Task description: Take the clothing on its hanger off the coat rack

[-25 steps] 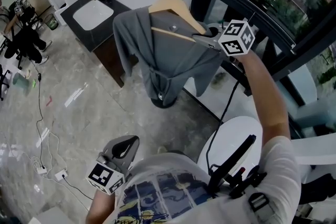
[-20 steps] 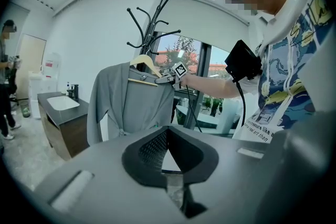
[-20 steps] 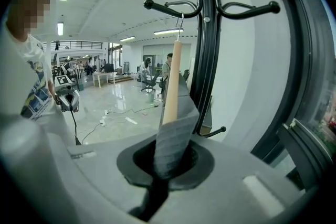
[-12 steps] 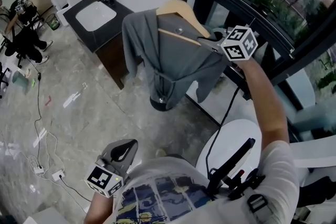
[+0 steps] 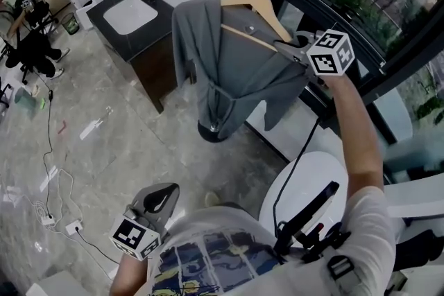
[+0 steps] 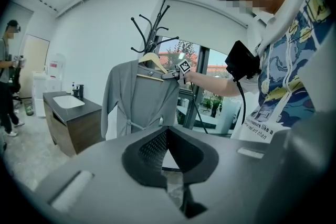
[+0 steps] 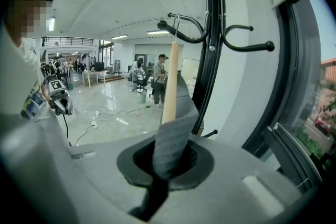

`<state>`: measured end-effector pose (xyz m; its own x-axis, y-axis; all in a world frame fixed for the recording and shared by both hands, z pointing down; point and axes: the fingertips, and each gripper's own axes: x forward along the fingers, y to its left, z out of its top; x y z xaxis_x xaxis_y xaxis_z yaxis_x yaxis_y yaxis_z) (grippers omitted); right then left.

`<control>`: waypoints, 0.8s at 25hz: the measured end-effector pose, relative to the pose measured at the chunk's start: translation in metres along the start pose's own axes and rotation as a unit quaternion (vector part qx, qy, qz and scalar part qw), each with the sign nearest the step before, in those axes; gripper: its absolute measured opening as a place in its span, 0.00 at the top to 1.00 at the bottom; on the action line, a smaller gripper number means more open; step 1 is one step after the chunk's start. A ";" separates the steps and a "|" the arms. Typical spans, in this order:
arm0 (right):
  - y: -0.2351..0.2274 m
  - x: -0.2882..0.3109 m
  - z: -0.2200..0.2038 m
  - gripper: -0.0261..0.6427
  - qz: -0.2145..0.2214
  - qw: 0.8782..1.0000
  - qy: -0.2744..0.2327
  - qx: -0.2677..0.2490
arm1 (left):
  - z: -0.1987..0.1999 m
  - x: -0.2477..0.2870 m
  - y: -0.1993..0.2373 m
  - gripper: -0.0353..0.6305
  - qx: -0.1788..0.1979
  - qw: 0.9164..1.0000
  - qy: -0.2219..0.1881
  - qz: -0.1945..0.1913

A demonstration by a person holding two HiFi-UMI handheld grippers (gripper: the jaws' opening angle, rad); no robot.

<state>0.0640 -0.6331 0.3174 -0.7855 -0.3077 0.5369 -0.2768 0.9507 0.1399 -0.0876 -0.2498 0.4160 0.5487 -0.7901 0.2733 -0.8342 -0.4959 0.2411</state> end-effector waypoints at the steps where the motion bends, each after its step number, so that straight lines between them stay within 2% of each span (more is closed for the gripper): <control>1: 0.004 -0.004 0.002 0.95 -0.003 1.000 -0.001 -0.001 | -0.001 -0.005 -0.002 0.94 0.000 1.000 -0.001 -0.001; 9: 0.050 -0.037 0.016 0.95 -0.029 1.000 -0.007 -0.008 | -0.011 -0.050 -0.014 0.94 0.005 1.000 -0.009 -0.015; 20: 0.160 -0.077 0.025 0.95 -0.054 0.998 -0.004 -0.019 | -0.018 -0.127 -0.032 0.94 0.023 0.998 -0.023 -0.044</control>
<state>0.0659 -0.4583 0.2776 -0.7566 -0.4093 0.5100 -0.3390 0.9124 0.2293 -0.1293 -0.1269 0.3906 0.6183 -0.7576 0.2089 -0.7847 -0.5802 0.2182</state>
